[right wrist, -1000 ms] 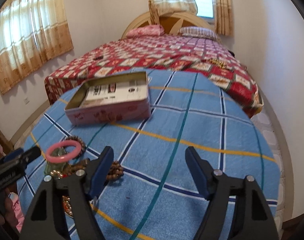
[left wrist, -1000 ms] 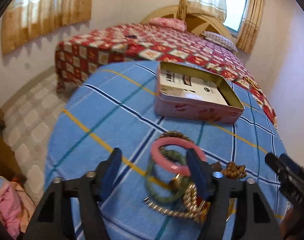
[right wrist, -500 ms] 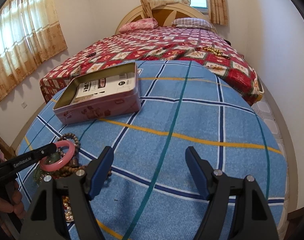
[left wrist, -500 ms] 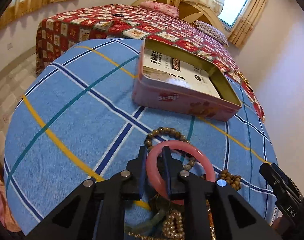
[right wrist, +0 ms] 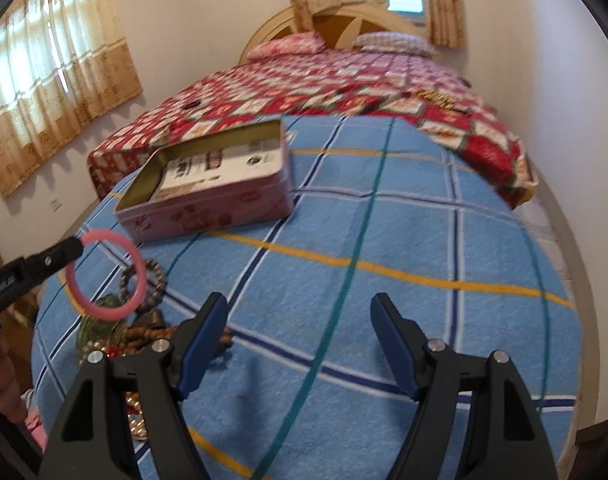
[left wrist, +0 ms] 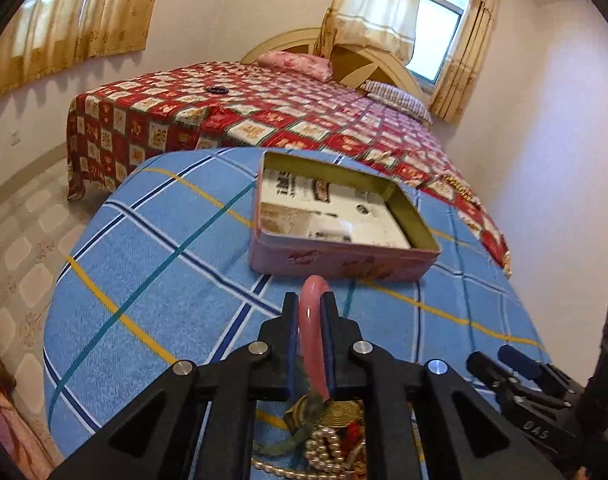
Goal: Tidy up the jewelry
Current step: 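Grasp the pink bangle from the jewelry pile with the left gripper, then carry the pink bangle into the pink tin while the right gripper grasps a dark bead bracelet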
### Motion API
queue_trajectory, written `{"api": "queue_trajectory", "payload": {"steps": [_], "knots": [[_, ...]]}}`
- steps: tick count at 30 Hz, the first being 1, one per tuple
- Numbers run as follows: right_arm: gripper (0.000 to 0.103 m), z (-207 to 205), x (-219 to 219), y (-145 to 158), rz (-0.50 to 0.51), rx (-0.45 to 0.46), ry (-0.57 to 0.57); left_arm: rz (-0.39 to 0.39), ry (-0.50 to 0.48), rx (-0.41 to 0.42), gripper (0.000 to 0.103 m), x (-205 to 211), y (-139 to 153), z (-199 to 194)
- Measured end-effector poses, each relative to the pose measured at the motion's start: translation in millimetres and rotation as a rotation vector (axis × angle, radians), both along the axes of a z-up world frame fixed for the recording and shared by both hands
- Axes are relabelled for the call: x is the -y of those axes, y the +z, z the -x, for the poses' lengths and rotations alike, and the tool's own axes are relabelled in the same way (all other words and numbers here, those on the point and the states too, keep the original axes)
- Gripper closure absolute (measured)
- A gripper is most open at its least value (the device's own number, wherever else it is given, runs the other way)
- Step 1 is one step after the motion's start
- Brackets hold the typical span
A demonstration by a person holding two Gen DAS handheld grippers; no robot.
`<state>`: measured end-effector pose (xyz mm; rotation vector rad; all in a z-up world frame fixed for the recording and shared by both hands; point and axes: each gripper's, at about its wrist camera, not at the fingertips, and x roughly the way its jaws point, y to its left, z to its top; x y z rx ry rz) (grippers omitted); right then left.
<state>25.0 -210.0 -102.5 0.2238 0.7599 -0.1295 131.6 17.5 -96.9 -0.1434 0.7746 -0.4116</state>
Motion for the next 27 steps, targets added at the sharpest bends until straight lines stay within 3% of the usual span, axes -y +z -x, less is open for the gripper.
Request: {"api": "queue_trajectory", "payload": {"steps": [16, 21, 27], "knots": [[0.029, 0.2, 2.0, -0.8, 0.003, -0.007, -0.026, -0.058, -0.032, -0.181, 0.089, 14.3, -41.9, -28.6], [0.029, -0.6, 2.6, -0.7, 0.006, -0.007, -0.029, -0.159, -0.046, -0.170, 0.089, 26.0, -39.2, -36.7], [0.029, -2.1, 4.2, -0.6, 0.011, -0.009, -0.033, -0.074, -0.075, -0.165, 0.093, 19.8, -38.8, -35.6]]}}
